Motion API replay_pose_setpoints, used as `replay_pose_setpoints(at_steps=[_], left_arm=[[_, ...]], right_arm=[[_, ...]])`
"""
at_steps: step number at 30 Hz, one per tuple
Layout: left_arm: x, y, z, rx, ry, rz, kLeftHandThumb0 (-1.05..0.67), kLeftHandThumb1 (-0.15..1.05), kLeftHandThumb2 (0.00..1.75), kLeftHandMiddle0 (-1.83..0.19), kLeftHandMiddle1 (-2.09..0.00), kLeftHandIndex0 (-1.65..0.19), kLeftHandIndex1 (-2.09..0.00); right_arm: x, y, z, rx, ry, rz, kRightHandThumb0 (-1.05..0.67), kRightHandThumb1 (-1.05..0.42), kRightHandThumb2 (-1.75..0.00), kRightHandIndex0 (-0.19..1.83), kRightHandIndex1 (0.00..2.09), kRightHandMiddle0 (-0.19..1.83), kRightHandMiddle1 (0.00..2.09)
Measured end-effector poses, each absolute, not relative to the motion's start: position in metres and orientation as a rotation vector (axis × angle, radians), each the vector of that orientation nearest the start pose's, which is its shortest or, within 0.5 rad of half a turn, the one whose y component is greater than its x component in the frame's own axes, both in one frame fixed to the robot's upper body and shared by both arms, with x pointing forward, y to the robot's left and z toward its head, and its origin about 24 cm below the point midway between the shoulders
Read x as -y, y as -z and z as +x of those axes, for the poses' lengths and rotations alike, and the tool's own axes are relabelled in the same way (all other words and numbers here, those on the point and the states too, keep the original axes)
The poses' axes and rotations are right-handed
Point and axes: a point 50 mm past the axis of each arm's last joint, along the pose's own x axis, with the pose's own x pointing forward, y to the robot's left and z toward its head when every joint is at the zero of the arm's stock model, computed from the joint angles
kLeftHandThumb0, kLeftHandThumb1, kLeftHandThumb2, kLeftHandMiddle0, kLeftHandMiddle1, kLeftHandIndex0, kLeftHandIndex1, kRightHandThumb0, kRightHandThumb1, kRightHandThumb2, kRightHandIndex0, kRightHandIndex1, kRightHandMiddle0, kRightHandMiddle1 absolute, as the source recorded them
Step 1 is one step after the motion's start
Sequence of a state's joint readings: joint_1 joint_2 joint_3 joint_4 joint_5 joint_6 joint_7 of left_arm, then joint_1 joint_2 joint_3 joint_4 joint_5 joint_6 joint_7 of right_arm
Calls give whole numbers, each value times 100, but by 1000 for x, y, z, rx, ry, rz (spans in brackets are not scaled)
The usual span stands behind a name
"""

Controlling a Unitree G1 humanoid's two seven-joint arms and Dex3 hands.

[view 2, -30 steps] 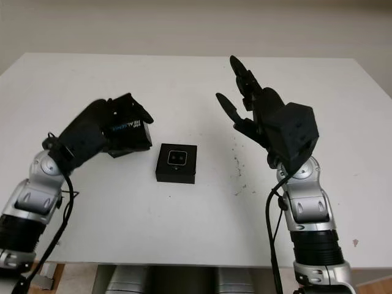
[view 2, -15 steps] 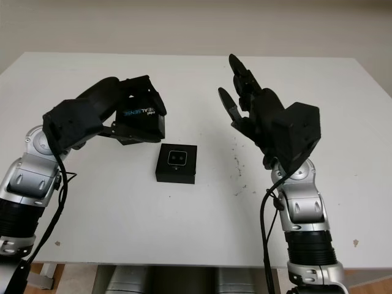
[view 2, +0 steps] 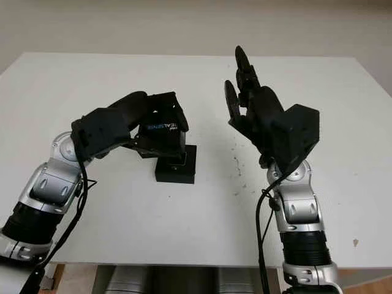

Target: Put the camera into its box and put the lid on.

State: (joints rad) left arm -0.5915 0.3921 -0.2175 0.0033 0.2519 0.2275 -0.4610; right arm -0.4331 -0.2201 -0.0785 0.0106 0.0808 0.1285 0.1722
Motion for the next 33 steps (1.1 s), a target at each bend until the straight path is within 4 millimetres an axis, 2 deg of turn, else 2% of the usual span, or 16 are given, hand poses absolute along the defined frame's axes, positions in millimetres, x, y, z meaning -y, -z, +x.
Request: replay_pose_setpoints(at_steps=[6,11,23,33], left_arm=[[-117,-162,330,148,560,809,-3,95,5,-36,-141,-26,-151],[-114,-161,329,140,568,803,-2,96,6,-35,-148,-26,-158],[-112,-155,330,132,585,837,-2,96,5,-37,-144,-25,-156],[-110,-148,334,127,590,819,-2,94,5,-38,-152,-28,-159]], right_arm=[[169,-156,322,289,-173,-141,-81,-105,-77,-19,0,-19,0],[169,-156,322,289,-163,-142,-82,-105,-77,-19,0,-19,0],[168,-154,324,279,-159,-137,-81,-105,-76,-19,0,-19,0],[168,-154,323,284,-153,-146,-81,-105,-74,-19,0,-19,0]])
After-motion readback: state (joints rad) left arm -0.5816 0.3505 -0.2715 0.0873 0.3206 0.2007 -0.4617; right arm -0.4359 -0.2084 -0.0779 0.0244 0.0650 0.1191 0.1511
